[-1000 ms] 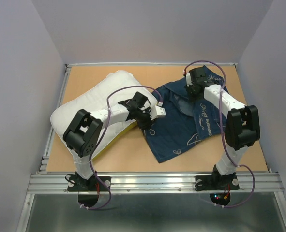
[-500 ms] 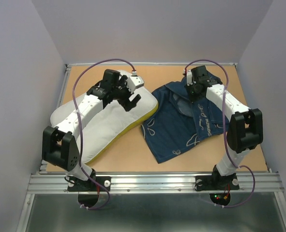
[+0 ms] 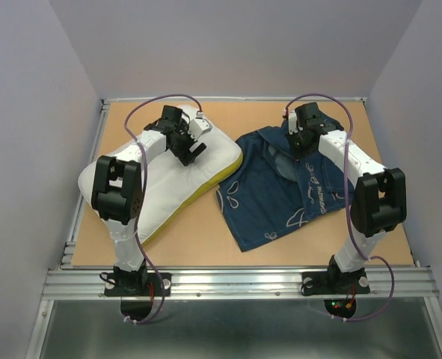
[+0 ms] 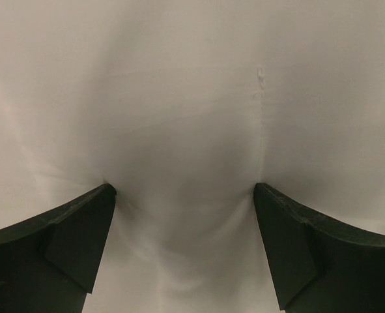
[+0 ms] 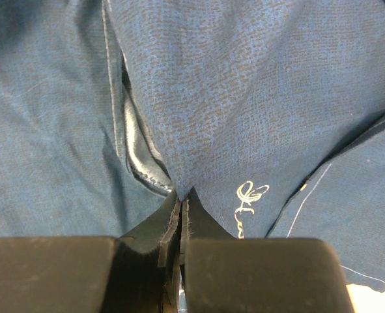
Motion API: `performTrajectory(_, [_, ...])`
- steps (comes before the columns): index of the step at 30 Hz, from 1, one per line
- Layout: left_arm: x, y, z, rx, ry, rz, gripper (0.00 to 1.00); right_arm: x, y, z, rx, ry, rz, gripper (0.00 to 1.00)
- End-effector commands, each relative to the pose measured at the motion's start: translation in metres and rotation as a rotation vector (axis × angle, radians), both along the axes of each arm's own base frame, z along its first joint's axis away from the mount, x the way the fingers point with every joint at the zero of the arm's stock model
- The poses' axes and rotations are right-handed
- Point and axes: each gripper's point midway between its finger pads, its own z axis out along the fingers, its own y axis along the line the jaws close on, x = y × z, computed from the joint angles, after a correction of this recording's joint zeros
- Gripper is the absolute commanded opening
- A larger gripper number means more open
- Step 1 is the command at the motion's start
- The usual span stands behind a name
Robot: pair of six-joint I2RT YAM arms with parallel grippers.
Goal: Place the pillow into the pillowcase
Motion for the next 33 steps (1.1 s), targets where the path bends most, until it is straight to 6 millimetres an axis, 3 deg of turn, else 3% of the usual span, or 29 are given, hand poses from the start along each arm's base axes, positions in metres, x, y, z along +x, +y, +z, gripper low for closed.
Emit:
performTrajectory(1, [0.007,-0.003,-0.025,0.017,0.002,-0.078,0.99,0.008,0.009,0.016,0.055,-0.026,0.000,0.01])
performTrajectory(2, [0.004,-0.005,-0.031,0.012,0.019,-0.098,0.98,0.008,0.010,0.015,0.062,-0.022,0.003,0.01])
performTrajectory(5, [-0.019,-0.013,-0.054,-0.014,0.126,-0.185,0.71,0.006,0.014,0.015,0.081,-0.012,0.009,0.01])
performTrajectory(6, [-0.025,-0.013,-0.057,-0.017,0.147,-0.198,0.51,0.005,0.014,0.015,0.086,-0.010,0.012,0.01])
performTrajectory(8, [-0.036,-0.014,-0.053,-0.024,0.153,-0.229,0.27,0.005,0.017,0.016,0.097,-0.010,0.015,0.00])
performTrajectory(9, [-0.037,-0.011,-0.049,-0.016,0.141,-0.233,0.00,0.005,0.017,0.017,0.098,-0.009,0.016,0.01])
performTrajectory(12, [-0.036,-0.007,-0.009,-0.030,0.051,-0.252,0.00,0.003,0.019,0.020,0.113,-0.012,0.020,0.01])
performTrajectory(15, [-0.036,-0.004,0.053,-0.063,-0.047,-0.286,0.00,0.002,0.021,0.026,0.126,-0.022,0.022,0.01])
performTrajectory(17, [-0.046,-0.007,0.096,-0.081,-0.104,-0.336,0.00,0.002,0.021,0.030,0.133,-0.028,0.021,0.01])
performTrajectory(20, [-0.066,-0.017,0.133,-0.115,-0.143,-0.417,0.00,0.002,0.020,0.038,0.140,-0.044,0.017,0.01])
performTrajectory(26, [-0.117,-0.053,0.137,-0.100,-0.139,-0.579,0.00,-0.009,0.024,0.045,0.180,-0.036,0.031,0.01])
performTrajectory(28, [-0.143,-0.073,0.120,-0.094,-0.118,-0.650,0.00,-0.013,0.024,0.048,0.190,-0.033,0.039,0.00])
performTrajectory(29, [-0.147,-0.082,0.126,-0.097,-0.144,-0.678,0.00,-0.015,0.024,0.047,0.188,-0.028,0.037,0.01])
performTrajectory(30, [-0.163,-0.095,0.117,-0.111,-0.116,-0.715,0.00,-0.017,0.023,0.049,0.189,-0.032,0.038,0.01])
performTrajectory(33, [-0.185,-0.115,0.107,-0.138,-0.080,-0.771,0.00,-0.020,0.021,0.055,0.192,-0.039,0.033,0.01])
